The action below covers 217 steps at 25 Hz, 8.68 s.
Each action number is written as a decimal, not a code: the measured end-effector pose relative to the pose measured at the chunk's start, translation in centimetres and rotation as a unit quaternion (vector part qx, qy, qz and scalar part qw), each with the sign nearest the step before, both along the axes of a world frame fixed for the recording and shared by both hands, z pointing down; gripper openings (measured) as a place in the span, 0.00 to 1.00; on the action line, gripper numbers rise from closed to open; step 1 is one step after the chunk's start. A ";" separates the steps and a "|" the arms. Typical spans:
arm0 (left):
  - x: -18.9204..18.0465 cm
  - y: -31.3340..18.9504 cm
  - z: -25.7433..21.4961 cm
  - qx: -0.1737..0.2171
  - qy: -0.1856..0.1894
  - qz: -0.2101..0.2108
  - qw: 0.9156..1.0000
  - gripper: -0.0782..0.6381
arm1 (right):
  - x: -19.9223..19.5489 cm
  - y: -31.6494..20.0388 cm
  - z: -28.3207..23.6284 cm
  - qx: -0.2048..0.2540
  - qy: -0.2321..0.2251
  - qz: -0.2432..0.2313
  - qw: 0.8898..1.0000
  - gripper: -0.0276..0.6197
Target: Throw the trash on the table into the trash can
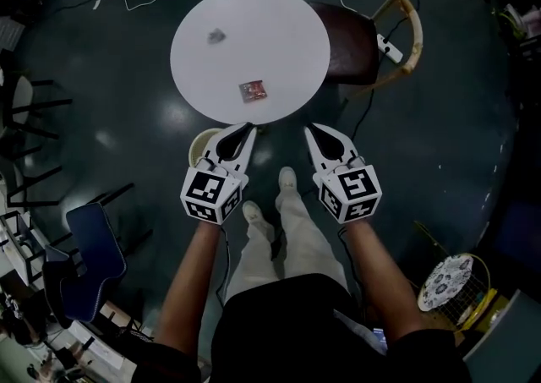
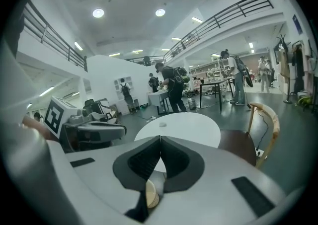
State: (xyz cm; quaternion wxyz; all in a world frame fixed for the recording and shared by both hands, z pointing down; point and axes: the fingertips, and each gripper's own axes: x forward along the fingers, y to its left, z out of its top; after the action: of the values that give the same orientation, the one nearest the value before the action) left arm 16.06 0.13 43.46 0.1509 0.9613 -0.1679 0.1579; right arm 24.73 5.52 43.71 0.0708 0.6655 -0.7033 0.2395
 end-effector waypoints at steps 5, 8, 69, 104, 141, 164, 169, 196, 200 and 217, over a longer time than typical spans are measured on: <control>1.2 -2.2 4.0 0.000 -0.025 -0.004 1.000 0.13 | 1.3 -1.2 2.7 0.007 -0.001 0.014 1.000 0.07; 2.0 -3.6 6.4 -0.001 -0.038 -0.008 0.999 0.13 | 2.1 -1.9 4.4 0.007 -0.003 0.024 1.000 0.07; 8.3 -13.4 21.9 0.077 -0.254 0.071 0.961 0.19 | 3.1 -7.1 16.7 -0.061 -0.060 -0.016 0.996 0.07; -8.5 -11.9 18.8 0.018 -0.214 -0.110 0.970 0.17 | -3.9 -9.8 18.0 -0.070 -0.044 -0.127 0.988 0.07; -28.3 -10.3 46.9 -0.060 -0.263 -0.104 0.957 0.17 | -30.1 -12.4 36.8 -0.156 -0.045 -0.263 0.951 0.07; -32.1 -9.4 56.6 -0.095 -0.266 -0.181 0.942 0.40 | -32.5 -10.6 43.6 -0.183 -0.035 -0.280 0.942 0.07; -32.4 -9.1 55.8 -0.091 -0.268 -0.173 0.943 0.38 | -33.3 -10.3 43.0 -0.180 -0.034 -0.288 0.940 0.07; -31.9 -5.5 39.7 -0.119 -0.207 -0.196 0.951 0.13 | -32.4 -10.8 31.1 -0.142 -0.023 -0.285 0.948 0.07; -31.4 -5.0 36.1 -0.114 -0.200 -0.188 0.955 0.13 | -32.4 -10.3 28.7 -0.137 -0.018 -0.290 0.947 0.07; -27.5 -5.4 21.2 -0.101 -0.134 -0.184 0.968 0.13 | -30.1 -12.2 17.9 -0.103 -0.007 -0.279 0.955 0.07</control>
State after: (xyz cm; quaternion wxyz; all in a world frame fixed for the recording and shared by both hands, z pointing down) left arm -11.43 -5.29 64.69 0.2494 0.8636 -0.3443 0.2712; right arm -5.33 -6.70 61.57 0.1981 0.4303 -0.8329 0.2862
